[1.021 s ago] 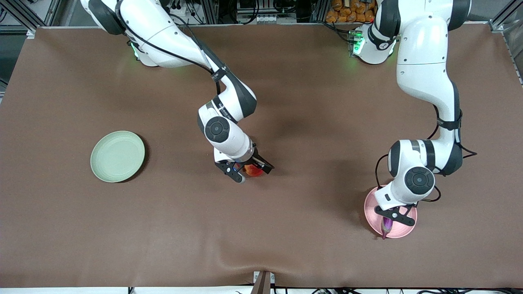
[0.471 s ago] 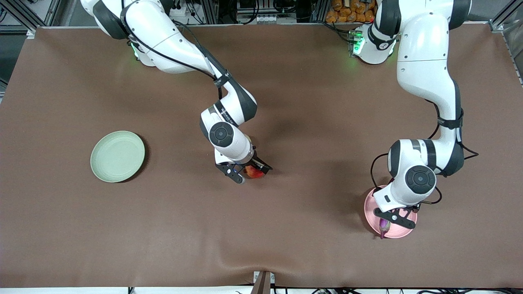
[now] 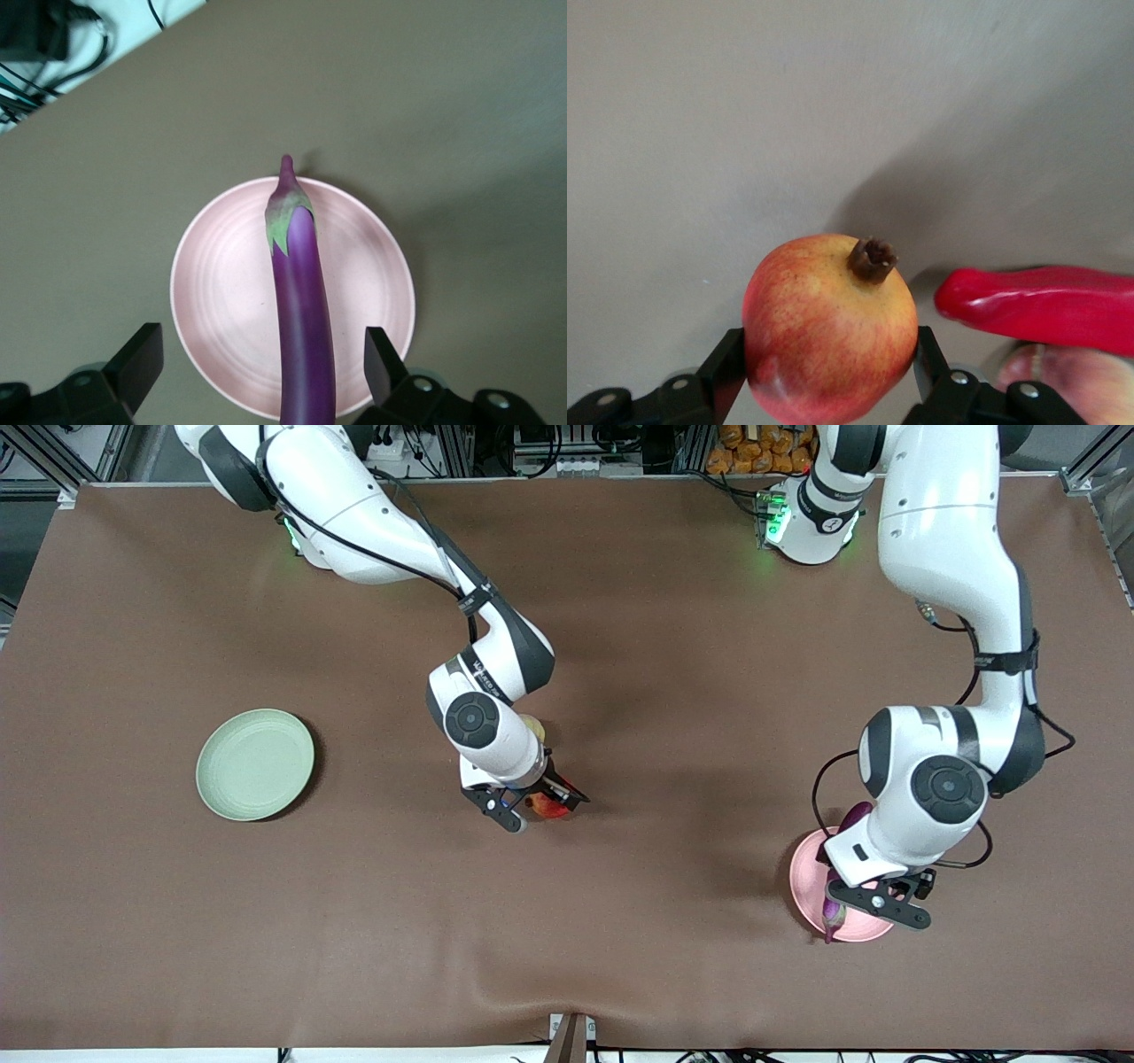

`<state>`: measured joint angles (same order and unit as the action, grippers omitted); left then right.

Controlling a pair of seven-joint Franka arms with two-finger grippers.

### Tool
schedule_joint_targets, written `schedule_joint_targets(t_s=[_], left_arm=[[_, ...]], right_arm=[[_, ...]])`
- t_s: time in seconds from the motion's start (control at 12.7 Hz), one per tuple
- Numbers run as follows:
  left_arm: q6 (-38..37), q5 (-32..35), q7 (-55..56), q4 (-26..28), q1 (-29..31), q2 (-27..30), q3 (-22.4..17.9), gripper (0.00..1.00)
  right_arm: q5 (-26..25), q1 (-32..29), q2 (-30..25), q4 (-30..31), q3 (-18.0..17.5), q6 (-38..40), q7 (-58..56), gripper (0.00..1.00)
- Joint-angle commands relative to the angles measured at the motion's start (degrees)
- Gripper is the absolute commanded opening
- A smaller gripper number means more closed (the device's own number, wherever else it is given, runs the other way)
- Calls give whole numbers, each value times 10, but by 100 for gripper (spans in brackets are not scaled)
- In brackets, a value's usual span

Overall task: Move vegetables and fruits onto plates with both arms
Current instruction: 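Lower the eggplant onto the pink plate while the right gripper grasps the pomegranate, then release the eggplant with the left gripper while the right gripper carries the pomegranate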

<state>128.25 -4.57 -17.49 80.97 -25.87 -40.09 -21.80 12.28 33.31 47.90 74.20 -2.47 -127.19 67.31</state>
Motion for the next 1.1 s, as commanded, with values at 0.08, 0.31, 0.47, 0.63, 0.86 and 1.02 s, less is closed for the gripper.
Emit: schedule_joint_targets(t_s=[0.08,0.31,0.47,0.63,0.86,1.02], left_arm=[[-21,-6,10,12,-1,60,4,100],[-27,-7,68,10,-1,76,12,100],[-27,-17,137,10,-1,76,29,100],[-27,-40,225,-3,-3,74,50,100],[-27,-45,368,-13,-10,69,100,100],[-27,-45,475,-13,-20,67,140,100]], right_arm=[[-1,-102,-31,-85,-15,204,-34,0],[-9,-194,-82,-65,-5,328,-238,0],[-44,-255,-136,9,-5,347,-343,0],[-73,-290,-183,112,-5,326,-409,0],[-107,-316,-264,273,-5,248,-456,0],[-123,-342,-291,353,-5,183,-509,0]])
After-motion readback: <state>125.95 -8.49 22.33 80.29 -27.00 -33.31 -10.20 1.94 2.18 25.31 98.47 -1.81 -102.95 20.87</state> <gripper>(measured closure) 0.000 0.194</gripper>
